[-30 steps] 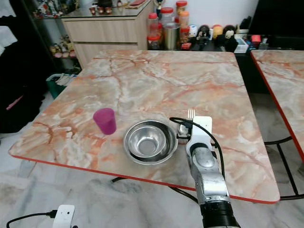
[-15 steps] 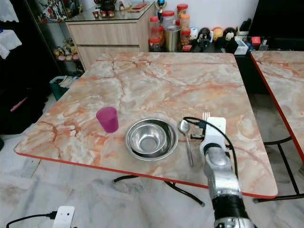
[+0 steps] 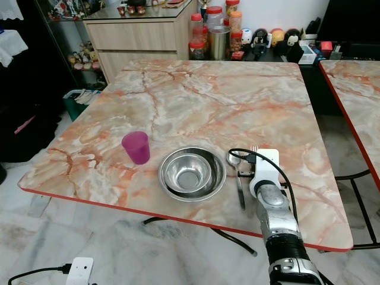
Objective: Setting the table
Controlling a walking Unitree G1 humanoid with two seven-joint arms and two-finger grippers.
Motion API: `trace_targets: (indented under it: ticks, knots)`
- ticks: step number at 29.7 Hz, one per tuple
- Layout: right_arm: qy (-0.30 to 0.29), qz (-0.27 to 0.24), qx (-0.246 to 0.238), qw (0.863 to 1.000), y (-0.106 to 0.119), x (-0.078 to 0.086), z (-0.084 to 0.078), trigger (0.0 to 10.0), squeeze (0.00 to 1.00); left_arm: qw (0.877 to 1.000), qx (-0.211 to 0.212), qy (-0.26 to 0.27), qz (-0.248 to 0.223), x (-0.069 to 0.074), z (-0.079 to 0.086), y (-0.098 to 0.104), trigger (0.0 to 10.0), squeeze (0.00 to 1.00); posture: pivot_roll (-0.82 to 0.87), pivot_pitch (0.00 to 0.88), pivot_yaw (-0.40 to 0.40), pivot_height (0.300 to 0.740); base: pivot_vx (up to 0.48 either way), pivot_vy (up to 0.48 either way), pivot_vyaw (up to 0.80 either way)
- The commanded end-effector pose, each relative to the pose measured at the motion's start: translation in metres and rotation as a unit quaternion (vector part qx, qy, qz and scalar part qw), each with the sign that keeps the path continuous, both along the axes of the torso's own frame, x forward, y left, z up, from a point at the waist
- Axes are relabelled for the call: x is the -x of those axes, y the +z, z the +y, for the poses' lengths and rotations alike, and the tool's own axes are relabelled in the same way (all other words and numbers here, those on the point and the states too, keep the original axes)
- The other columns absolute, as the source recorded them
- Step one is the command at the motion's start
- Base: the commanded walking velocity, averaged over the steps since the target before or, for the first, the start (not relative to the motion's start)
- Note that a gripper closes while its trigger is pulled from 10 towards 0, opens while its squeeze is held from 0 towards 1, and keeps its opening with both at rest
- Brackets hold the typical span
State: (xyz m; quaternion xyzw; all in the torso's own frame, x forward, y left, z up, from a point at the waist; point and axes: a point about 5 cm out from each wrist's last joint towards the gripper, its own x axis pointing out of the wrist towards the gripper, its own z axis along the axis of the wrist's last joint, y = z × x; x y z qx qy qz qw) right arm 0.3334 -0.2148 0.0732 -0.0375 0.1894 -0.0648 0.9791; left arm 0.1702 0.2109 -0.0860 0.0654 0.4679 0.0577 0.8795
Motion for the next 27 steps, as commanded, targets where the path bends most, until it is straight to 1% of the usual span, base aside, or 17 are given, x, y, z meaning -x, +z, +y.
trace_targets:
  ticks: [1,3,4,5,6,12,14,15,18,19,20,22,24,25,26,27]
  knots:
    - [0.008,-0.002,-0.007,1.0,0.0,-0.003,0.005,10.0,0.0,1.0,-0.005,0.006,0.008,0.003,0.007,0.0,10.0,0.0,-0.02,0.042,0.077,0.74,0.0,0.0,0.0]
    - [0.01,-0.002,-0.009,1.0,-0.001,-0.003,0.006,10.0,0.0,1.0,-0.003,0.006,0.009,0.003,0.007,0.0,10.0,0.0,-0.02,0.042,0.076,0.74,0.0,0.0,0.0]
    - [0.011,-0.002,-0.009,1.0,-0.002,-0.003,0.006,10.0,0.49,1.0,-0.002,0.006,0.009,0.003,0.007,0.0,10.0,0.0,-0.02,0.041,0.077,0.74,0.0,0.0,0.0]
    - [0.011,-0.002,-0.009,1.0,-0.002,-0.003,0.007,10.0,0.49,1.0,-0.002,0.006,0.009,0.003,0.007,0.0,10.0,0.0,-0.02,0.041,0.077,0.74,0.0,0.0,0.0]
    - [0.011,-0.002,-0.009,1.0,-0.002,-0.004,0.007,10.0,0.55,1.0,-0.001,0.006,0.009,0.003,0.007,0.0,10.0,0.0,-0.02,0.042,0.076,0.74,0.0,0.0,0.0]
    - [0.011,-0.002,-0.01,1.0,-0.003,-0.005,0.007,10.0,0.56,1.0,0.004,0.005,0.011,0.004,0.006,-0.001,10.0,0.0,-0.02,0.044,0.076,0.74,0.0,0.0,0.0]
    - [0.011,-0.002,-0.009,1.0,-0.004,-0.005,0.008,10.0,0.55,1.0,0.004,0.005,0.012,0.004,0.006,-0.001,10.0,0.0,-0.02,0.044,0.076,0.74,0.0,0.0,0.0]
    - [0.012,-0.002,-0.009,1.0,-0.004,-0.005,0.008,10.0,0.51,1.0,0.004,0.005,0.012,0.004,0.006,-0.001,10.0,0.0,-0.02,0.044,0.076,0.74,0.0,0.0,0.0]
    - [0.012,-0.002,-0.009,1.0,-0.004,-0.005,0.008,10.0,0.51,1.0,0.005,0.006,0.012,0.004,0.006,-0.001,10.0,0.0,-0.02,0.045,0.077,0.74,0.0,0.0,0.0]
    - [0.013,-0.009,-0.01,1.0,-0.002,-0.006,0.009,10.0,0.43,1.0,0.005,0.006,0.011,0.003,0.006,-0.001,10.0,0.0,-0.02,0.045,0.078,0.74,0.0,0.0,0.0]
    - [0.014,-0.017,-0.012,1.0,0.0,-0.007,0.01,10.0,0.0,1.0,0.005,0.006,0.011,0.003,0.006,-0.001,10.0,0.0,-0.02,0.044,0.078,0.74,0.0,0.0,0.0]
    - [0.013,-0.047,-0.008,0.999,0.009,-0.01,0.011,10.0,0.0,1.0,0.005,0.007,0.009,0.003,0.006,0.0,10.0,0.0,-0.01,0.044,0.078,0.74,0.0,0.0,0.0]
    - [0.012,-0.063,-0.005,0.998,0.014,-0.011,0.011,10.0,0.0,1.0,0.005,0.009,0.007,0.002,0.007,0.0,10.0,0.0,-0.02,0.044,0.078,0.74,0.0,0.0,0.0]
    - [0.014,-0.078,-0.006,0.997,0.019,-0.012,0.012,10.0,0.0,1.0,0.006,0.009,0.004,0.002,0.007,0.0,10.0,0.0,-0.02,0.044,0.078,0.74,0.0,0.0,0.0]
    - [0.015,-0.11,-0.004,0.994,0.029,-0.014,0.014,10.0,0.0,1.0,0.006,0.01,0.001,0.001,0.007,0.001,10.0,0.0,-0.02,0.045,0.078,0.74,0.0,0.0,0.0]
    - [0.015,-0.119,-0.003,0.993,0.032,-0.014,0.015,10.0,0.0,1.0,0.006,0.01,0.001,0.001,0.007,0.001,10.0,0.0,-0.02,0.045,0.078,0.74,0.0,0.0,0.0]
